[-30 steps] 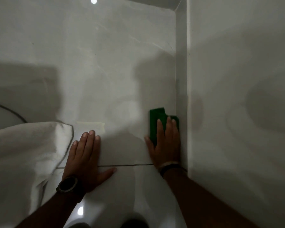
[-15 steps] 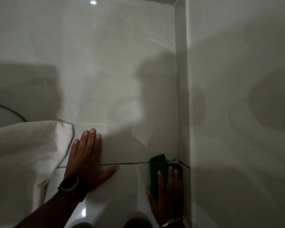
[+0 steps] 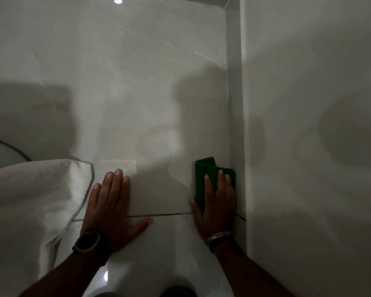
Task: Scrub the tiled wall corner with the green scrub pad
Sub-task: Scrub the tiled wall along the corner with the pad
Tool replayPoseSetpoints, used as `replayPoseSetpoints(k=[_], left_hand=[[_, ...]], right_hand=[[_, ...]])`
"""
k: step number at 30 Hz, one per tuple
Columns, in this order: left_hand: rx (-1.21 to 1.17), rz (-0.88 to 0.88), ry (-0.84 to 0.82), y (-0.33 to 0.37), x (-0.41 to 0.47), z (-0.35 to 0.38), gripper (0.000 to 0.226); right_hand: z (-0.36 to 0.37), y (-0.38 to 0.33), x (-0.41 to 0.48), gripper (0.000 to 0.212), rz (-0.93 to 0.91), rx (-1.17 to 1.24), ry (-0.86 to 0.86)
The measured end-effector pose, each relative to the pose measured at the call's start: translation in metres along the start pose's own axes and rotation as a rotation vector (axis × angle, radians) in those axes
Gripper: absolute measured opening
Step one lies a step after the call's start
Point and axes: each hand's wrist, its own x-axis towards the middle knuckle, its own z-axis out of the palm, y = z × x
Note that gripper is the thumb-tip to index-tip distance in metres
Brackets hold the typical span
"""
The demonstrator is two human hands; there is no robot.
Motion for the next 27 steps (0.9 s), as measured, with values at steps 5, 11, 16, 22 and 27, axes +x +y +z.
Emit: replayPoseSetpoints(k=[5,11,16,22,27], left_hand=[[0.009,0.006,0.0,0.0,0.0,0.001,0.118],[0.01,0.004,-0.01,0.001,-0.001,0.0,0.119],[0.008,0.012,-0.022,0.0,-0.001,-0.002,0.12],[-0.003,0.008,-0.03,-0.001,-0.002,-0.002,0.12],[-0.014,-0.01,-0.056,-0.001,-0.001,-0.004,0.12]], right_hand=[[-0.005,-0.003,0.052,0.069,-0.03,0.065,-0.023],[-0.016,-0.011,0.169,0.068,-0.08,0.031,-0.083],[-0.024,-0.015,0.236,0.067,-0.106,-0.041,-0.146],[-0.026,-0.015,0.238,0.062,-0.146,-0.092,-0.152],[-0.018,-0.012,0.154,0.061,-0.098,-0.061,-0.082]])
